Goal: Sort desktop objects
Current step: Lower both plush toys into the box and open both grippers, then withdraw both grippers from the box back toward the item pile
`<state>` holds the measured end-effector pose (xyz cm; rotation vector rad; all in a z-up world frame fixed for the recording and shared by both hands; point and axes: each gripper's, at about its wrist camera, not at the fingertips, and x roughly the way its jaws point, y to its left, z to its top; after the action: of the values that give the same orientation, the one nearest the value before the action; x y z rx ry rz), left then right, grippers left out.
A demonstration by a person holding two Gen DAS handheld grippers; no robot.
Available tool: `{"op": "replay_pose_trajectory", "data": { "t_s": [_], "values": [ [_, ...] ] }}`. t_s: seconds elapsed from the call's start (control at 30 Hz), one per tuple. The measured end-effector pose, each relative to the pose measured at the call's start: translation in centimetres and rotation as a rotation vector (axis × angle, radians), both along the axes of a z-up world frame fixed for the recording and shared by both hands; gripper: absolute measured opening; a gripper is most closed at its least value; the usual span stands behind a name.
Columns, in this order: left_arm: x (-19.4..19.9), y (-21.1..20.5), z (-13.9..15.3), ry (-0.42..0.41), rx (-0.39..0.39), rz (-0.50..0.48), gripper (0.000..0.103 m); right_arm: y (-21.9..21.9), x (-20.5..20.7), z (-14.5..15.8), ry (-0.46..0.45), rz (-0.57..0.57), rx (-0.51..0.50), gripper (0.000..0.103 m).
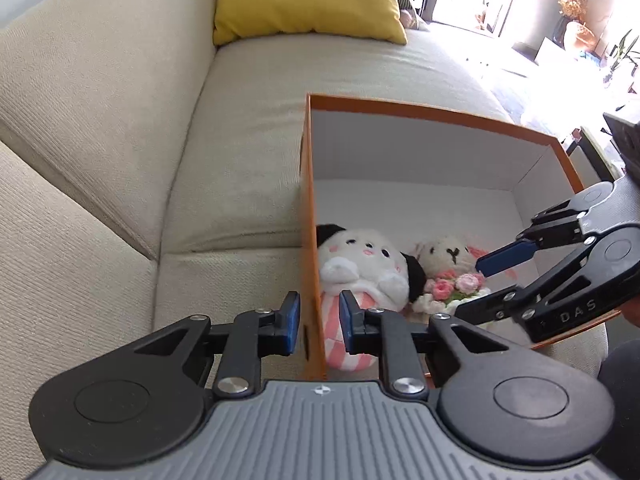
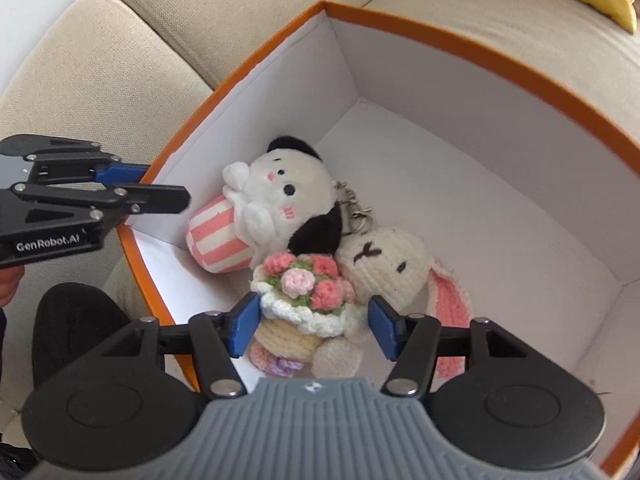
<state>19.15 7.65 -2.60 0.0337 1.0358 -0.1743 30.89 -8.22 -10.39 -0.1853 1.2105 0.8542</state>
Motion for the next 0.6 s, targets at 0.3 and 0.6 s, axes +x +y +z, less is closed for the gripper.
{"op": "replay_pose_trajectory", "data": {
  "t_s": [0.3, 0.6],
  "values": [
    [0.2, -2.6, 1.1, -0.084, 0.121, -0.125, 0.022, 0.7, -1.2, 2.5, -0.093, 0.03, -0.053, 0.052],
    [2.2, -6.0, 0.7, -0.051, 0.253, -0.296, 0.012, -1.1, -1.6, 0.9, -0.045, -0.023, -0.024, 0.052]
  ]
}}
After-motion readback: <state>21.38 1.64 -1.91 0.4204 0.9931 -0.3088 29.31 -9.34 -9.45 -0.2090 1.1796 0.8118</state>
